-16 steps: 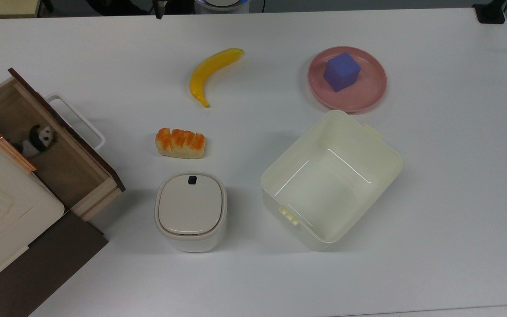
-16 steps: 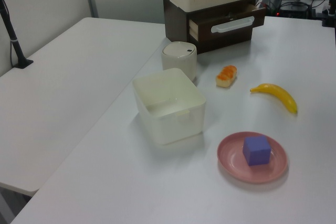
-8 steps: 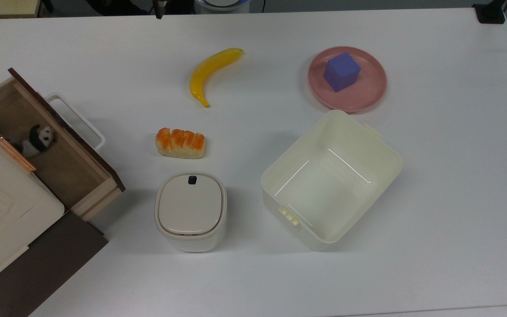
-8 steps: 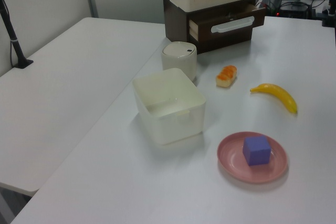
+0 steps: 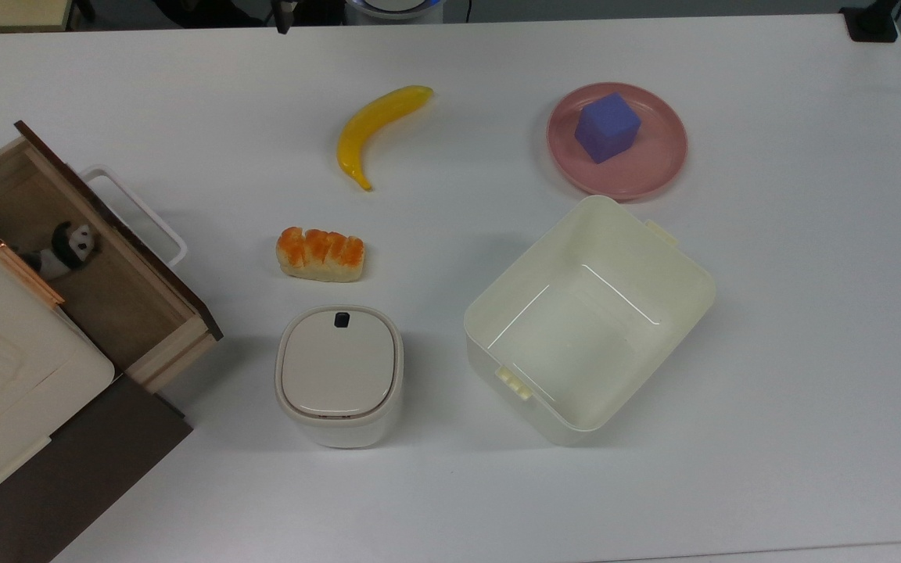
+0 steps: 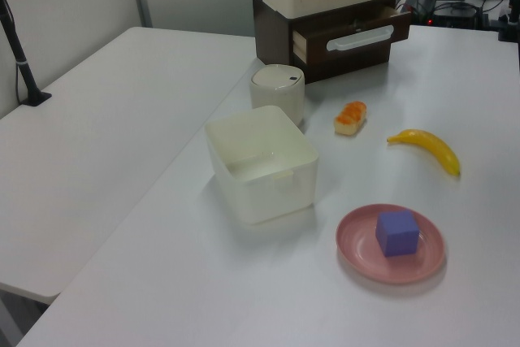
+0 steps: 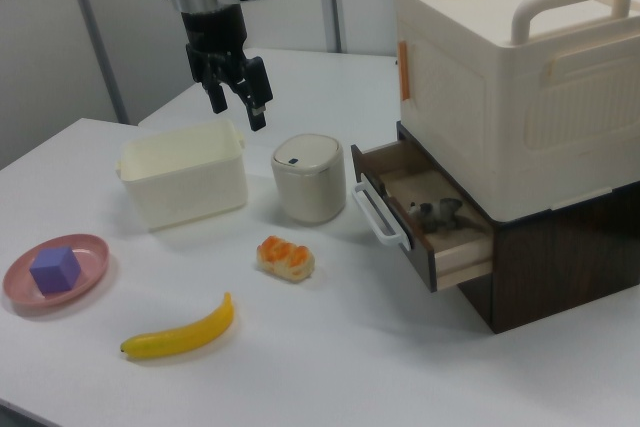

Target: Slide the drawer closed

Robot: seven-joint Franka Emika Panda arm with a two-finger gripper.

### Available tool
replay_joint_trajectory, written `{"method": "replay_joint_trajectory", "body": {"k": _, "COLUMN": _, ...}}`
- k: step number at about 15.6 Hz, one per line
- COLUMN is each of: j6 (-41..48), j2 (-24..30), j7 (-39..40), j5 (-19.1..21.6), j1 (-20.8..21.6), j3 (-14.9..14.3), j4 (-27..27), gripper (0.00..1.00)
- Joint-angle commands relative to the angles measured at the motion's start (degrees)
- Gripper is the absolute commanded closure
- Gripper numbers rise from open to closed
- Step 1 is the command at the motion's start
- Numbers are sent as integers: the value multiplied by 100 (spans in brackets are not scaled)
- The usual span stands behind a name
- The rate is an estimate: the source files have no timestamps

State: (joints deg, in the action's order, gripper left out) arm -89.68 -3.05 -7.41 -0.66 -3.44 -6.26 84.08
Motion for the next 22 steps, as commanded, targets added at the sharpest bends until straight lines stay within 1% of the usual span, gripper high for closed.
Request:
{"method": "replay_joint_trajectory", "body": {"k": 1, "j6": 38, "j2": 111, "j7": 47, "j5": 30, "j1": 142, "j3": -129, "j4": 91, "gripper": 0}}
{"method": "replay_joint_trajectory", "body": {"k": 17, "j6": 30, "j2": 103, "j7": 47, "j5": 13, "j1": 142, "j3": -121, "j4": 91, "gripper": 0}}
{"method": "replay_joint_trajectory", "body": {"k": 21, "j6": 56, "j2": 102, "j7": 64, "j5": -66, "j1": 142, "j3": -103, "j4": 134, "gripper": 27}}
{"method": "replay_joint_trajectory", "body": {"k": 22, "j6": 82, "j2": 103, "j7": 56, "j5": -179, "j1": 142, "j3": -94, "j4": 143, "gripper": 36}}
